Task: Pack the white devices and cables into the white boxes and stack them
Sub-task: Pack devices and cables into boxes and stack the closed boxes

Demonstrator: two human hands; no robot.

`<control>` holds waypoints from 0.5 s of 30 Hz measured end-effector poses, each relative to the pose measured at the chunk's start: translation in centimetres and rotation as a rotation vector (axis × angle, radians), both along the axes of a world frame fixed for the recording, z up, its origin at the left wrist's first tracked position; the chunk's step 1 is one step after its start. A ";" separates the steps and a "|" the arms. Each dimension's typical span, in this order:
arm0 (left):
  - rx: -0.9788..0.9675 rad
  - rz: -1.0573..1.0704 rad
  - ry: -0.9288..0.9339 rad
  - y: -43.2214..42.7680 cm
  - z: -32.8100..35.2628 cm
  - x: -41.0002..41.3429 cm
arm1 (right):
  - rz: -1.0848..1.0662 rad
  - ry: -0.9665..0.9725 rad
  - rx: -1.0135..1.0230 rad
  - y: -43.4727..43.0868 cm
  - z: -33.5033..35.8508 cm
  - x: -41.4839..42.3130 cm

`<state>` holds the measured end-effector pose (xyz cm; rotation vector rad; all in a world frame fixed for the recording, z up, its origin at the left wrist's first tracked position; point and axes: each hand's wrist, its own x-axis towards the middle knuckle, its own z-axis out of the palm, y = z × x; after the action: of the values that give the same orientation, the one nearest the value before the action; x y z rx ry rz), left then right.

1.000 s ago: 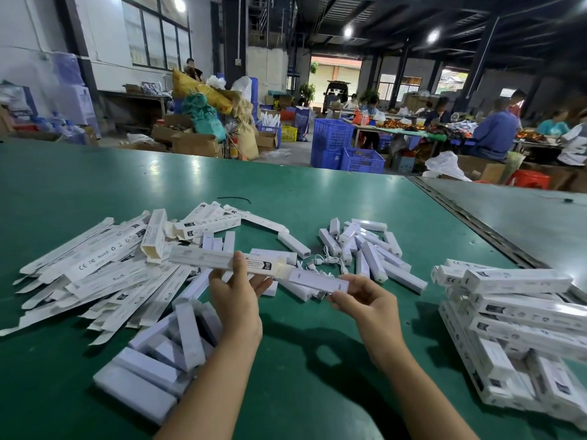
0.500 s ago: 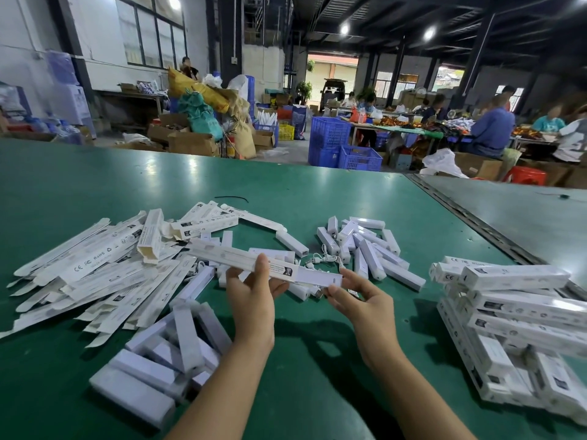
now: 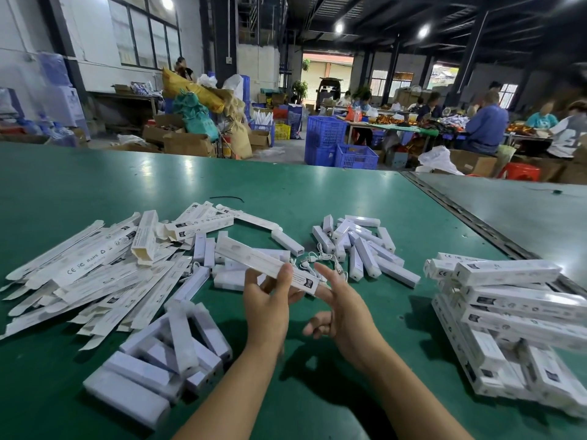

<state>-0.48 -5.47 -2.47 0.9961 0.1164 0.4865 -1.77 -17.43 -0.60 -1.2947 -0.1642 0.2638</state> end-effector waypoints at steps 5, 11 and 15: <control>-0.026 -0.060 0.081 -0.4 0.1 -0.2 | 0.158 0.064 0.183 -0.8 0.4 0.4; -0.137 0.030 0.092 0.8 0.2 0.1 | -0.601 -0.300 -0.713 -4.4 -1.5 3.2; -0.174 0.053 0.120 1.2 0.2 0.3 | -0.300 -0.263 -1.421 -4.7 -2.9 4.8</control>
<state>-0.17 -4.27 -2.30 0.8531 0.2887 0.4566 2.99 -22.15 -3.55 -2.7358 0.0295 -0.1107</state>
